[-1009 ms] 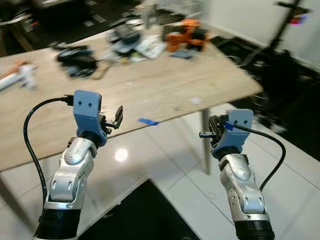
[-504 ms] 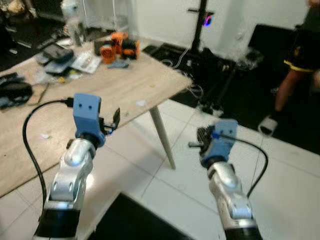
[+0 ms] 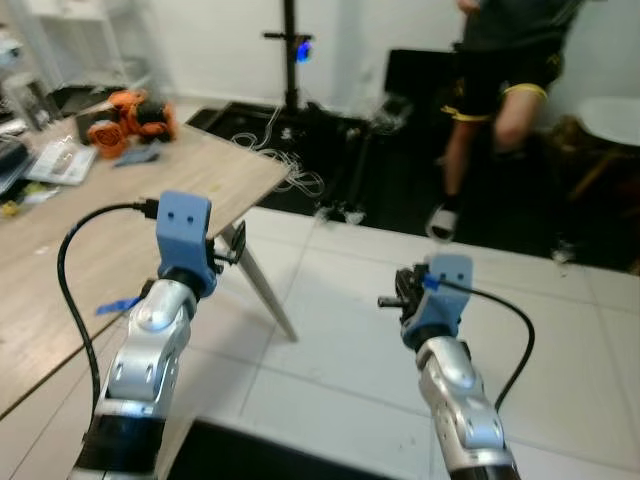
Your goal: Picking trash to rubbish bin
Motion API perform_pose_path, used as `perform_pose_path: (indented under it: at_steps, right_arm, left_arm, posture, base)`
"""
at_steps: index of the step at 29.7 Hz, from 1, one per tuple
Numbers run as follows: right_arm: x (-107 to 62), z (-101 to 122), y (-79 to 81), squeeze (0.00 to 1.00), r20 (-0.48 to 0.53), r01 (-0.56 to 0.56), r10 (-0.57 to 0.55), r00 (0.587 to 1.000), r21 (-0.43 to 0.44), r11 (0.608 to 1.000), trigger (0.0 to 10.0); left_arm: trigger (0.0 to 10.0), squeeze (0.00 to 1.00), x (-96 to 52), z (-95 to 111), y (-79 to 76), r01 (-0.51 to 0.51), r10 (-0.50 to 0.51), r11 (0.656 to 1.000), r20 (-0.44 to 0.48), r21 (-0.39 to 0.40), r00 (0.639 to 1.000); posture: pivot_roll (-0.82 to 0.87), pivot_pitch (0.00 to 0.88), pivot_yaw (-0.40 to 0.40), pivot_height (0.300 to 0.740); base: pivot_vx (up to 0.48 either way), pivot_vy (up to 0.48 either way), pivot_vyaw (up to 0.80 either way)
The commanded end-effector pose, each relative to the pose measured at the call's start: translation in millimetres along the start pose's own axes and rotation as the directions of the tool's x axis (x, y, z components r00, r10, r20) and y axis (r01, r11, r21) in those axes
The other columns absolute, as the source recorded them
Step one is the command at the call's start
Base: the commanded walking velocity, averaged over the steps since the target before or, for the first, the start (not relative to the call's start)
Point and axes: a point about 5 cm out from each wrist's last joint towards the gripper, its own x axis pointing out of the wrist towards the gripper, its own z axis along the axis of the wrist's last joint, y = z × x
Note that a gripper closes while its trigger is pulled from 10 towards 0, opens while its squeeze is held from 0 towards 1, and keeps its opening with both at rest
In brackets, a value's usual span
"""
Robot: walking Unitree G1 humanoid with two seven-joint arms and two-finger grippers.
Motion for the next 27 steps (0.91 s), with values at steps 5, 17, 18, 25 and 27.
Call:
perform_pose_path:
  at_steps: [5, 17, 18, 25, 27]
  right_arm:
    - [-9.9, -15.3, 0.5, 0.00, -0.048, 0.006, -0.005, 0.999, 0.023, 1.000, 10.0]
    - [-12.3, -19.6, 0.8, 0.00, -0.065, 0.034, -0.031, 0.997, 0.049, 0.998, 10.0]
    - [-12.3, -19.6, 0.8, 0.00, -0.065, 0.034, -0.031, 0.997, 0.049, 0.998, 10.0]
    - [-11.7, -19.9, 2.7, 0.00, -0.068, 0.030, -0.026, 0.997, 0.053, 0.998, 10.0]
    - [-11.8, -19.9, 2.6, 0.00, -0.068, 0.030, -0.027, 0.997, 0.055, 0.998, 10.0]
  left_arm:
    - [10.0, 0.00, 0.6, -3.1, 3.5, 0.005, -0.005, 1.000, -0.009, 0.016, 1.000]
    - [10.0, 0.00, 0.9, -1.8, 7.1, -0.007, 0.007, 1.000, -0.001, 0.011, 1.000]
    - [10.0, 0.00, 0.9, -1.8, 7.1, -0.007, 0.007, 1.000, -0.001, 0.011, 1.000]
    - [10.0, 0.00, 1.3, -1.5, 6.4, -0.001, 0.001, 1.000, -0.001, 0.011, 1.000]
    - [10.0, 0.00, 1.1, -1.6, 6.0, 0.001, -0.001, 1.000, -0.001, 0.012, 1.000]
  posture:
    - [0.00, 0.105, 0.080, 0.740]
    - [0.00, 0.111, 0.084, 0.740]
    - [0.00, 0.111, 0.084, 0.740]
    - [0.00, 0.117, 0.085, 0.740]
    - [0.00, 0.117, 0.086, 0.740]
  base:
    - [0.000, 0.000, -0.80]
    - [0.000, 0.000, -0.80]
    - [0.000, 0.000, -0.80]
    - [0.000, 0.000, -0.80]
    - [0.000, 0.000, -0.80]
